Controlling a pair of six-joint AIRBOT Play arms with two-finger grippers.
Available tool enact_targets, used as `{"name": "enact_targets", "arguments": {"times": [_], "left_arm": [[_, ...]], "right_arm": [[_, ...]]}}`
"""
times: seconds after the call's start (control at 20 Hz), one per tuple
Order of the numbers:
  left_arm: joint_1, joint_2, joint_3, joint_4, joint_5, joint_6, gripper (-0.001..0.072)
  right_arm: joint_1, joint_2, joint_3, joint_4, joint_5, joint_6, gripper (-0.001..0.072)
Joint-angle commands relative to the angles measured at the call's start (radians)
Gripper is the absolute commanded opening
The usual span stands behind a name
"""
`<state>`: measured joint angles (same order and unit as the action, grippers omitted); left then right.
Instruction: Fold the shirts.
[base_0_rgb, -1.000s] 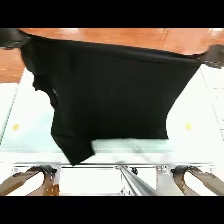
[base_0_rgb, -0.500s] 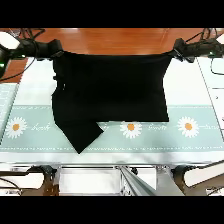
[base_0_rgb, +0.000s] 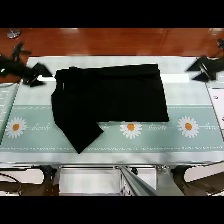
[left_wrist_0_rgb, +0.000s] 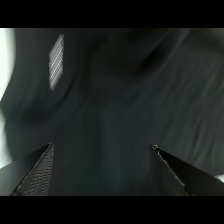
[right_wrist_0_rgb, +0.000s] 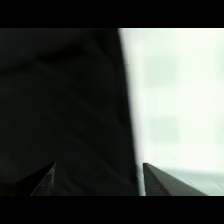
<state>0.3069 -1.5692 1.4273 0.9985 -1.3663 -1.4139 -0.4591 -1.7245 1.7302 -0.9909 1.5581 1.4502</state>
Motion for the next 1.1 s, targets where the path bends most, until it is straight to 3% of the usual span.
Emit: {"name": "enact_targets", "arguments": {"times": [0.0,0.1,0.25,0.4,0.6,0.8,0.85,0.9,0.95,1.05], "left_arm": [[0.165,0.126,-0.3,0.0,-0.092,0.042,0.0698],[0.254,0.225,-0.554,-0.03,-0.007,0.069,0.0698],[0.337,0.279,-0.79,-0.187,0.04,0.172,0.0698],[0.328,0.278,-0.886,-0.208,0.113,0.198,0.0698],[0.282,0.272,-0.931,-0.384,0.207,0.323,0.0698],[0.167,0.266,-0.929,-0.409,0.294,0.328,0.0686],[0.152,0.266,-0.925,-0.409,0.298,0.328,0.0548],[0.143,0.266,-0.919,-0.409,0.294,0.33,0.0158],[0.137,0.266,-0.914,-0.409,0.292,0.333,0.002],[0.134,0.267,-0.908,-0.409,0.293,0.332,0.002]], "right_arm": [[-0.095,0.207,-0.326,-0.08,-0.09,-0.082,0.0625],[-0.12,0.328,-0.578,0.045,-0.221,-0.109,0.0625],[-0.101,0.45,-0.81,0.257,-0.252,-0.233,0.0625],[-0.086,0.502,-0.871,0.246,-0.253,-0.233,0.0624],[-0.086,0.509,-0.872,0.223,-0.251,-0.227,0.0625],[-0.086,0.507,-0.872,0.048,-0.278,-0.146,0.0625],[-0.086,0.501,-0.872,-0.029,-0.28,-0.107,0.0625],[-0.086,0.491,-0.873,-0.087,-0.274,-0.076,0.0625],[-0.086,0.474,-0.873,-0.116,-0.259,-0.068,0.0625],[-0.07,0.429,-0.875,-0.1,-0.237,-0.076,0.0624]]}}
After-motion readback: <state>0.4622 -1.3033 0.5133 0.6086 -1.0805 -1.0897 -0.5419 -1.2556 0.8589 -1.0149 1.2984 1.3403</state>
